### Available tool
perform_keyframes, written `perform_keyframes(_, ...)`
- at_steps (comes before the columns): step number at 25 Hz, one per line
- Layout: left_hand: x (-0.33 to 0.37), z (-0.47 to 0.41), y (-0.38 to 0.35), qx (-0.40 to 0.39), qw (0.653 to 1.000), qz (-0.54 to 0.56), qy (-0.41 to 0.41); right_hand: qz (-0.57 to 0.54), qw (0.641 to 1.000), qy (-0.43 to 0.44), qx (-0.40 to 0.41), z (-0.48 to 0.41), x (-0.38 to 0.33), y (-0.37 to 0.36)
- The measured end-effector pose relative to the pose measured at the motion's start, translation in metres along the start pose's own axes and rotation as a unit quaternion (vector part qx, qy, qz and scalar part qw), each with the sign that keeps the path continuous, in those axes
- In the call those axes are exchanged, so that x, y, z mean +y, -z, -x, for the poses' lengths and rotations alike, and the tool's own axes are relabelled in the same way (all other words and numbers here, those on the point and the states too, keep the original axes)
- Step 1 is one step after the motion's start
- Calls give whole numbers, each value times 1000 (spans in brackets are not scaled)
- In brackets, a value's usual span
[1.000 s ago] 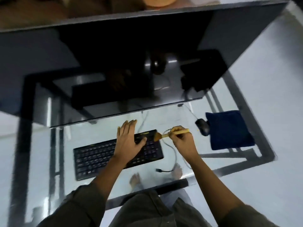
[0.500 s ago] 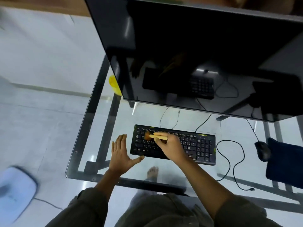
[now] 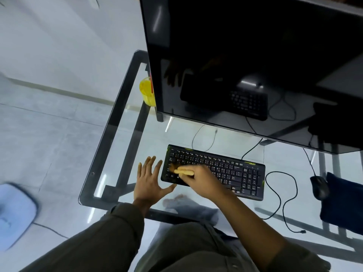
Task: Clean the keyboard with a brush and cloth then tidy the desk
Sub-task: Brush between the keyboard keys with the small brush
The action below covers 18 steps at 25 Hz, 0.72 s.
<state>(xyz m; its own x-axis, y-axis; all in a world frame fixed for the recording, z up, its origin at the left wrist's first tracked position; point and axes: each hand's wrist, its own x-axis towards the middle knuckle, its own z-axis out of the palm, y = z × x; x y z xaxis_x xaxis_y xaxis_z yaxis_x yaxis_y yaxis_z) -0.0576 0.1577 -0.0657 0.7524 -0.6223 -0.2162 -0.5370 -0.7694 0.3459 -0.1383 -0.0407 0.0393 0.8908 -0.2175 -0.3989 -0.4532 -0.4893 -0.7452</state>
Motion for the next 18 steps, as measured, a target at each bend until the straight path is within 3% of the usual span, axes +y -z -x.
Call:
perform_keyframes(1,-1,0,0,-2,1000,0,2,5,1000,3,-12,0,-2,-2)
perform_keyframes(5,-1,-1,-1,2,1000,3,10,-3,994,6,105,-9,0,1)
perform_keyframes(9,-4,-1,-3,12,1000,9,8,45,998,6,-36,-11,-10,3)
perform_keyframes(13,-2,-2,-4,5,1000,-1,10,9,998,-1,65,-24,-11,9)
perform_keyframes(16,-3,-2,-4,0,1000,-5,9,31,999,9,-20,-28,-16,9)
perform_keyframes(18,-2,-1,-4,-7,1000,-3,11,6,1000,3,25,-28,-16,11)
